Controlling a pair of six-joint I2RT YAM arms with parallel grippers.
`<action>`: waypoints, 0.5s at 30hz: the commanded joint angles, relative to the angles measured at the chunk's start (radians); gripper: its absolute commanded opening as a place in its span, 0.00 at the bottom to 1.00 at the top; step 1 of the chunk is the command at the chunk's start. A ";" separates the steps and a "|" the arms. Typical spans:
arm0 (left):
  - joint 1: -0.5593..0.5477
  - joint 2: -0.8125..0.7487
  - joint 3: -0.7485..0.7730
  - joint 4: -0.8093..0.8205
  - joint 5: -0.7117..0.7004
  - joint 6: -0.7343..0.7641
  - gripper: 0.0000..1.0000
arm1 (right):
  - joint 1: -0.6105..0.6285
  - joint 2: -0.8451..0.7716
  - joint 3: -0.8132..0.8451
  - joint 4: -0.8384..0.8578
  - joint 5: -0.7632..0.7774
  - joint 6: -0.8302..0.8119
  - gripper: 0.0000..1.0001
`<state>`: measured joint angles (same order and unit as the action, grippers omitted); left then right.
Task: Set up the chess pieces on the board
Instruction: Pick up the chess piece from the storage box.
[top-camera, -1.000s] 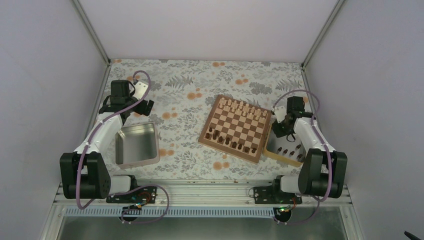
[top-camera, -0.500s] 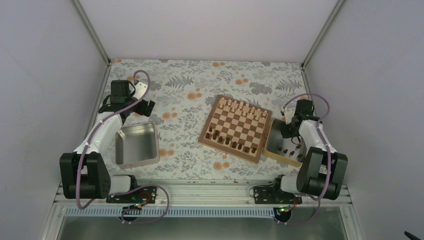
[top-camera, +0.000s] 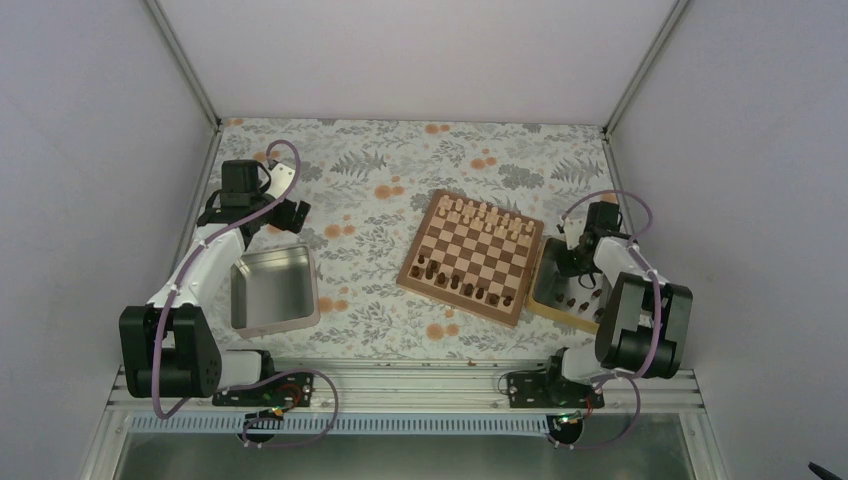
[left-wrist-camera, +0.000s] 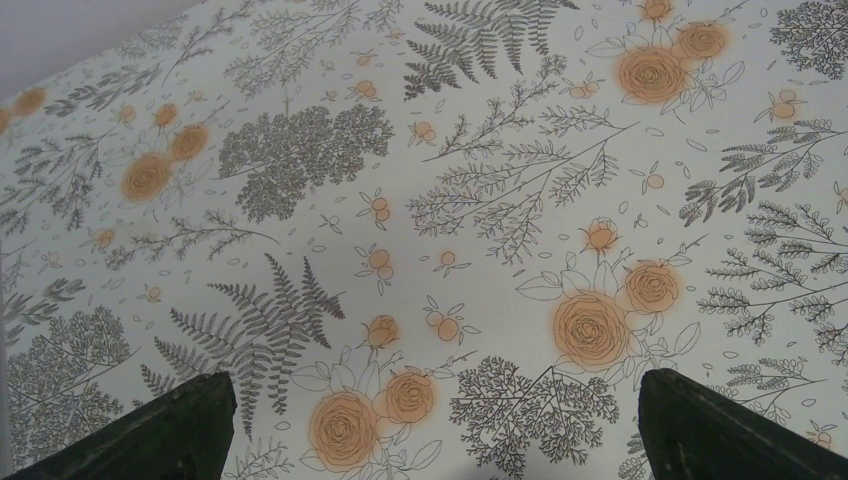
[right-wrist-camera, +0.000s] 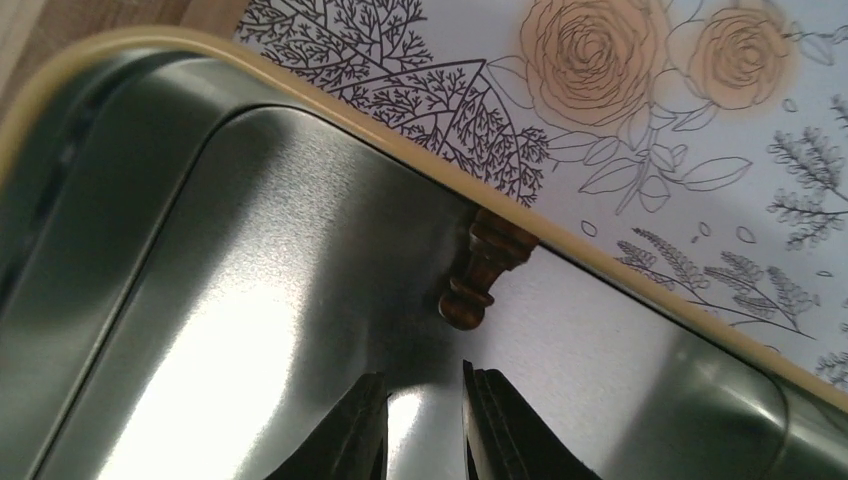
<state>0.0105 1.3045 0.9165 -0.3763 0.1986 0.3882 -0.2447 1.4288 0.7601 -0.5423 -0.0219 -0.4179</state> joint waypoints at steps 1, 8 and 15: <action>0.004 0.005 0.018 0.010 0.018 -0.004 1.00 | -0.011 0.036 0.006 0.054 -0.015 0.011 0.22; 0.005 0.008 0.016 0.013 0.015 -0.005 1.00 | -0.010 0.057 0.011 0.088 0.001 0.016 0.22; 0.005 0.006 0.015 0.010 0.032 -0.004 1.00 | -0.011 0.079 0.018 0.108 0.030 0.015 0.22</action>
<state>0.0105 1.3045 0.9165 -0.3763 0.2005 0.3882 -0.2447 1.4902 0.7605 -0.4686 -0.0132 -0.4175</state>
